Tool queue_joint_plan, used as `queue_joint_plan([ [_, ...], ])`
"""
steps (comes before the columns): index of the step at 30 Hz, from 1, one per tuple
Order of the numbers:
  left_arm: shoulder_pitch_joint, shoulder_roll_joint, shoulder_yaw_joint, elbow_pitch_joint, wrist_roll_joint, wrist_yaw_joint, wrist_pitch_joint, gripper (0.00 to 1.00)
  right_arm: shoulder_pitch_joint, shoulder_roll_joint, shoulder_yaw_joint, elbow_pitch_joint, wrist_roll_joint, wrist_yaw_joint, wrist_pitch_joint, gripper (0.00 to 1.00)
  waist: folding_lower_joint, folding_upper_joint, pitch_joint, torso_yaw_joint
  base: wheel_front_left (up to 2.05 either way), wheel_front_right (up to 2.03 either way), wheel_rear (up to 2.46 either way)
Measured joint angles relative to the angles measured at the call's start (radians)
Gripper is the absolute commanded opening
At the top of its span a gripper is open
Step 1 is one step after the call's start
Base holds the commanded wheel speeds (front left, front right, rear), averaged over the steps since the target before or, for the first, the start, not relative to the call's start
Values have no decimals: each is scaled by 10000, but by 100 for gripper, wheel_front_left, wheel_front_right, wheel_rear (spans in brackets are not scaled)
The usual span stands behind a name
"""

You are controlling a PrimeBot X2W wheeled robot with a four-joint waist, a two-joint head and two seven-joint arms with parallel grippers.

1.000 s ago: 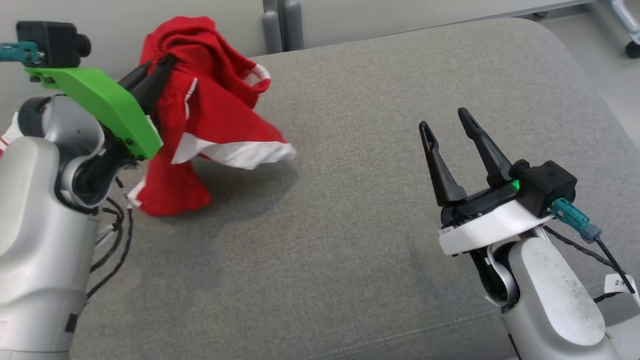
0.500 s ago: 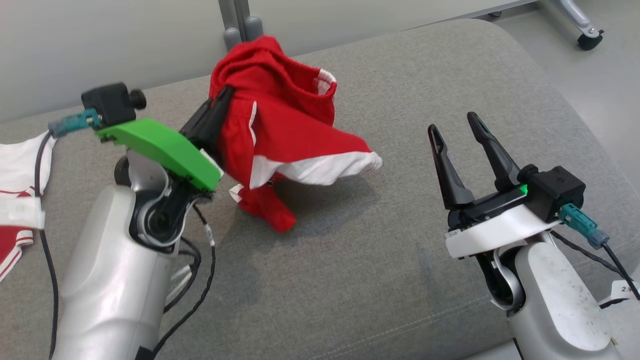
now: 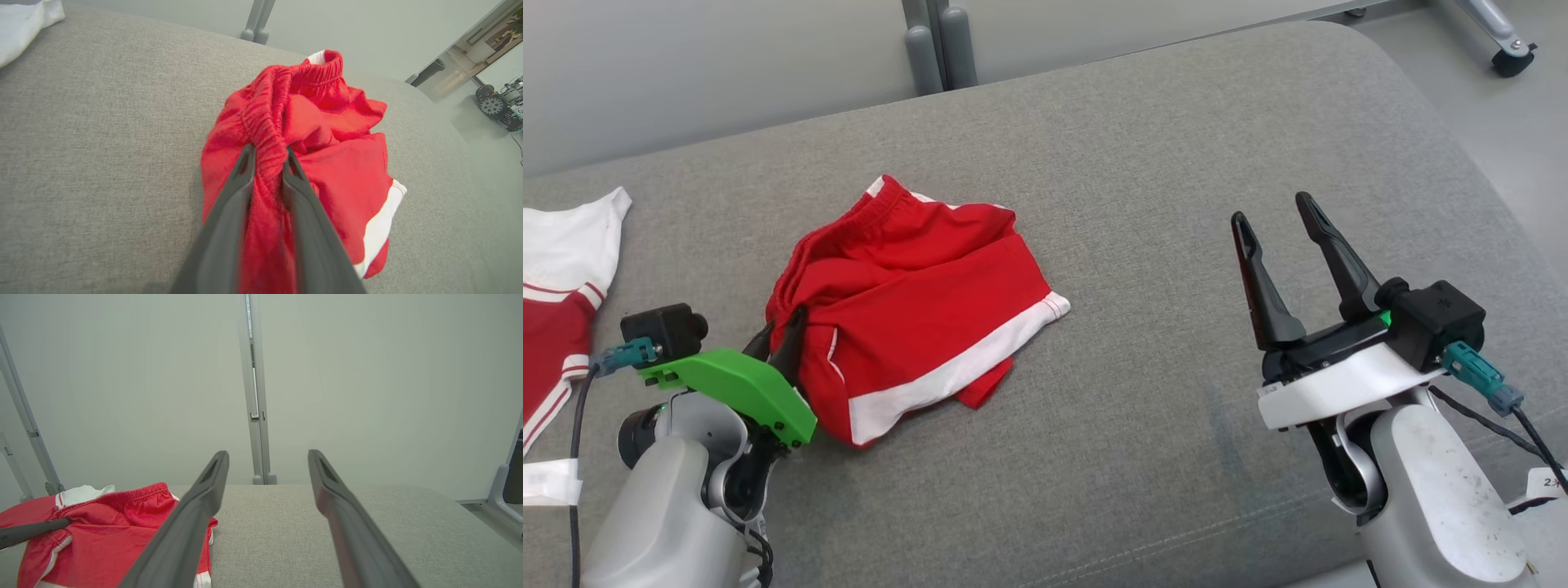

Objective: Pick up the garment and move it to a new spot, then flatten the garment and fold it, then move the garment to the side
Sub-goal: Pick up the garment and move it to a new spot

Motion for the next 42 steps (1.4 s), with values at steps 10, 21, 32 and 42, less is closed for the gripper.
queue_joint_plan([
  [10,2,-117,-65,777,86,-6,-742,100,1,8,140,109,0,13,0,100,0,0,-24,346,0,0,0],
  [21,-49,-107,-192,487,518,-73,-1860,100,104,10,238,245,2,96,0,100,0,0,-124,510,0,0,0],
  [32,45,-98,-616,12,1296,-140,-2621,100,265,-6,-2,384,4,96,0,100,0,0,-323,731,0,0,0],
  [42,853,259,-477,-823,2243,293,-2823,100,394,4,-113,412,17,98,0,100,0,0,-504,842,0,0,0],
])
